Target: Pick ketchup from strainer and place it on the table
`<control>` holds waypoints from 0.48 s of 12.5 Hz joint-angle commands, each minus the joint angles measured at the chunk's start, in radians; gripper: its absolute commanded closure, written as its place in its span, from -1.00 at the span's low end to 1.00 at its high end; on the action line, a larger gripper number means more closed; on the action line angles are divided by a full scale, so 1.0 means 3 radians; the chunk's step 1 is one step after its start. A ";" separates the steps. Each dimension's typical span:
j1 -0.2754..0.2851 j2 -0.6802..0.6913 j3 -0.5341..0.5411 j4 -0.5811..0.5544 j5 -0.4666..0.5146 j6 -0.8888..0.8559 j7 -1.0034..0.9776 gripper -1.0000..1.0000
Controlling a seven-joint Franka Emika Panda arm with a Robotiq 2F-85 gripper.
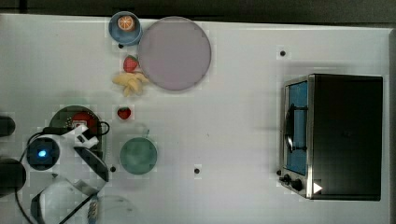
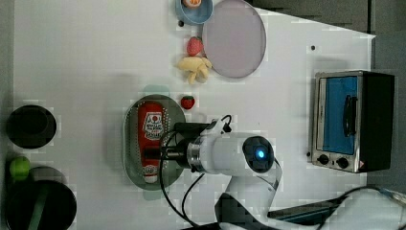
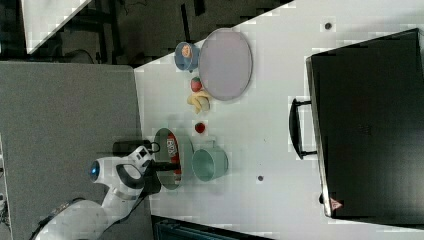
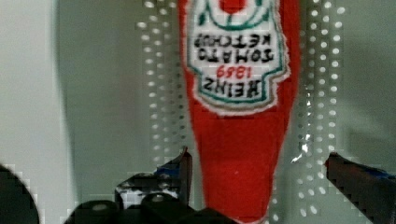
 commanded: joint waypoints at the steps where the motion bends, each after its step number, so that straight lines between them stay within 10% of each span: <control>1: 0.0164 0.0065 -0.0143 0.0195 -0.0093 0.0011 0.0145 -0.67; 3: 0.0266 0.0208 -0.0219 0.0310 -0.0101 0.0070 0.0146 -0.18; 6: 0.0285 0.0162 -0.0205 0.0368 -0.0101 0.0027 0.0145 -0.13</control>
